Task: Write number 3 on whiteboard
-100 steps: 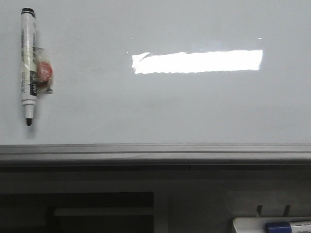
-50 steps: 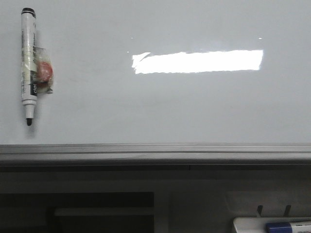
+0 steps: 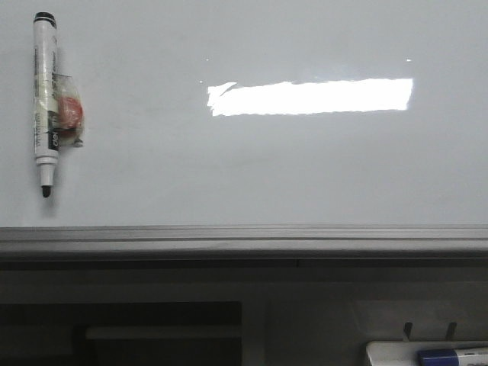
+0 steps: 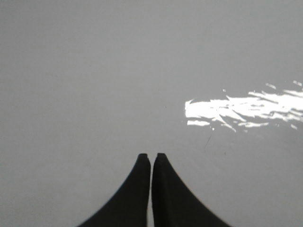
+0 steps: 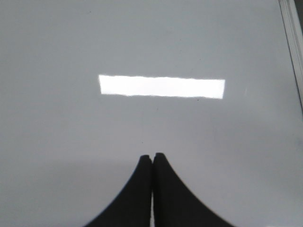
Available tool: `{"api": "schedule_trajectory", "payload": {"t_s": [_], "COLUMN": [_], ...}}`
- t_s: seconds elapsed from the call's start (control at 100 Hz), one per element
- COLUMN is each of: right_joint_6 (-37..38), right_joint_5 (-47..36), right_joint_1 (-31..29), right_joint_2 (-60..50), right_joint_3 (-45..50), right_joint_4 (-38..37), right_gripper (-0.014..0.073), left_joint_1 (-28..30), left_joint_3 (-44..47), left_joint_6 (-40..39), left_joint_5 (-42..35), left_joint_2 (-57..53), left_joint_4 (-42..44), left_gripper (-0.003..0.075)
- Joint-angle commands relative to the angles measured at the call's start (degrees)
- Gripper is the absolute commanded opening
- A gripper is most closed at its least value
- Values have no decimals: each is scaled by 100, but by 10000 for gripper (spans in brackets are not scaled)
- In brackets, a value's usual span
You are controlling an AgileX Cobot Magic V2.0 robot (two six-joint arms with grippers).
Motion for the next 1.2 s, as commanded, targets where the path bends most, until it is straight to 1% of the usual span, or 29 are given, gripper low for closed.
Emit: {"api": "schedule_trajectory", "payload": {"t_s": [0.0, 0.03, 0.08, 0.18, 0.32, 0.38, 0.47, 0.55, 0.6, 0.63, 0.83, 0.89, 1.0, 1.04, 1.09, 1.12, 1.14, 1.19], "right_joint_6": [-5, -5, -5, -5, -5, -5, -5, -5, -5, -5, -5, -5, -5, -5, -5, -5, -5, -5], "right_joint_5": [-466, -396, -110, 531, 557, 557, 644, 852, 957, 1004, 2070, 2112, 2014, 1961, 1887, 1843, 1830, 1773], "right_joint_1": [-39, -39, -39, -39, -39, -39, -39, -39, -39, -39, -39, -39, -39, -39, -39, -27, -9, 78], "right_joint_2": [-83, -83, -83, -72, 98, 203, 409, 648, 814, 917, 1699, 1794, 1818, 1818, 1818, 1818, 1818, 1818], "right_joint_3": [179, 167, 111, -35, -118, -143, -250, -450, -609, -733, -1464, -1540, -1563, -1563, -1563, -1563, -1563, -1563], "right_joint_4": [144, 338, 456, 523, 585, 622, 736, 736, 736, 736, 726, 737, 763, 763, 763, 763, 763, 763], "right_gripper": [-61, -61, -61, -61, -61, -61, -61, -61, -61, -61, -61, -61, -61, -61, -61, -61, -61, -61], "left_joint_1": [-59, -59, -59, -59, -59, -59, -59, -59, -59, -59, -59, -59, -59, -59, -59, -59, -59, -59], "left_joint_3": [69, 69, 69, 69, 69, 69, -5, -225, -414, -528, -1542, -1721, -1945, -1959, -1959, -1959, -1959, -1959], "left_joint_6": [-81, -81, -81, -81, -81, -102, -107, -107, -95, -95, -53, -53, -53, -53, -53, -53, -42, 35], "left_joint_5": [-848, -1018, -1307, -1687, -1591, -1489, -1050, -341, 219, 407, 1160, 1362, 1645, 1672, 1684, 1695, 1695, 1630], "left_joint_2": [-133, -133, -133, -133, -133, -133, -133, -109, -37, 35, 775, 979, 1264, 1320, 1384, 1414, 1434, 1487], "left_joint_4": [-294, -294, -294, -294, -337, -857, -1704, -1831, -1802, -1726, -1037, -832, -828, -828, -828, -819, -804, -768], "left_gripper": [-20, -21, -20, -21, -21, -21, -21, -21, -21, -21, -21, -21, -16, 7, 75, 148, 183, 330]}}
